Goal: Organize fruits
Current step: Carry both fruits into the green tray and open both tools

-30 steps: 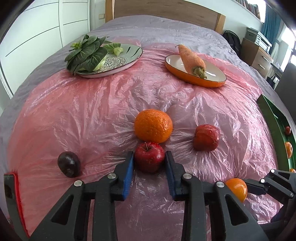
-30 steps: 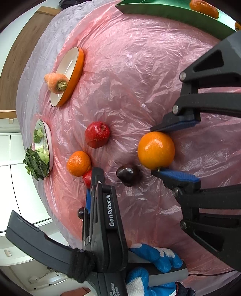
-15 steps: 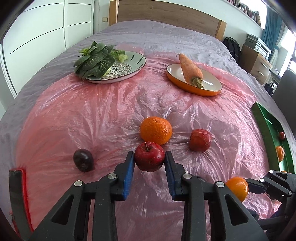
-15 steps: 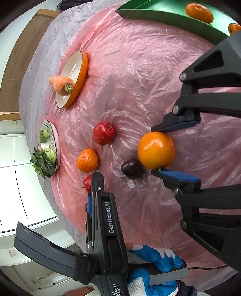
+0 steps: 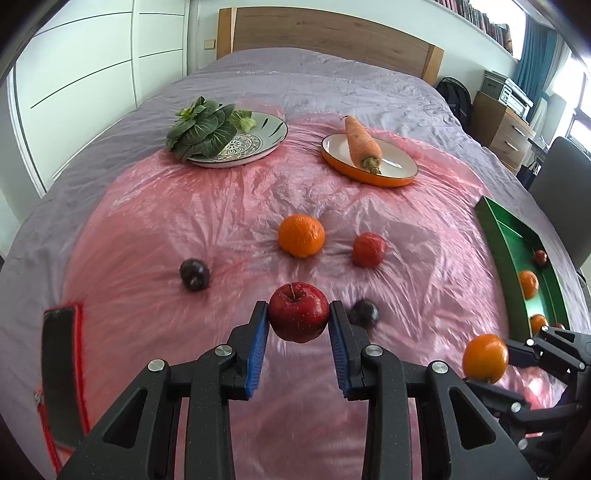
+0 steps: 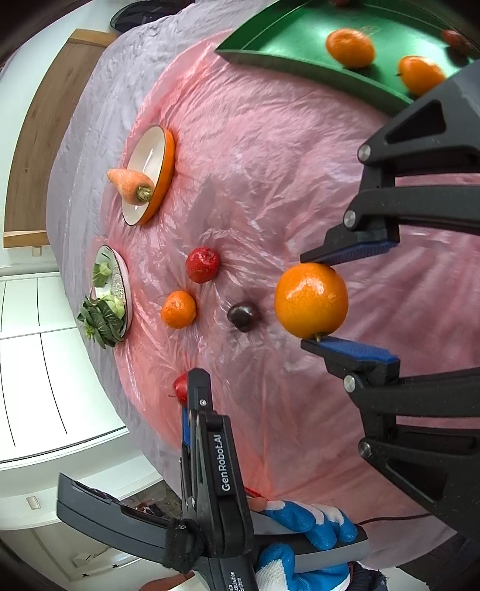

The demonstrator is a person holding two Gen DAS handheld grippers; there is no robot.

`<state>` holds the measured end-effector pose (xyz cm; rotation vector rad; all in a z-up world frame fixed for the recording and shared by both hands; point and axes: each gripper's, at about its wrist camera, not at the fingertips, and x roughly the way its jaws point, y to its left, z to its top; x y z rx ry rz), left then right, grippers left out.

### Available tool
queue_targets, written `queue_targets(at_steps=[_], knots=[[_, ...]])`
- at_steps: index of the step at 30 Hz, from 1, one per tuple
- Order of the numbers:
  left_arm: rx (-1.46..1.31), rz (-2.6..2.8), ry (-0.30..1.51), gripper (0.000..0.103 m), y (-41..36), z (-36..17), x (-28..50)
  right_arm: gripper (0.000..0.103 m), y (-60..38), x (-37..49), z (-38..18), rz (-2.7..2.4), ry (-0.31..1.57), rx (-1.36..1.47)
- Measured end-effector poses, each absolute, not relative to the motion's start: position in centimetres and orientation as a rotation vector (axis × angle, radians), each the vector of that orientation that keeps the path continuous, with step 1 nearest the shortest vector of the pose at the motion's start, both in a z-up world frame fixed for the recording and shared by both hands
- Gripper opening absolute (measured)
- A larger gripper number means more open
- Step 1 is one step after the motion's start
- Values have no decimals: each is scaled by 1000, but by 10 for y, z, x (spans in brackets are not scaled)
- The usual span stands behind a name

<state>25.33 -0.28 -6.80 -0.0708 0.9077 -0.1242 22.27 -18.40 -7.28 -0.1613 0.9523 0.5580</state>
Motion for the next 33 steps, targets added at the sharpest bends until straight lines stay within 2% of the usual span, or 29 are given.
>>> queue_targets(at_steps=[15, 33], knots=[[-12, -208, 921, 28, -54, -45, 184, 62, -241, 136, -50, 490, 952, -121], [110, -406, 924, 28, -185, -22, 154, 62, -377, 91, -37, 287, 924, -23]])
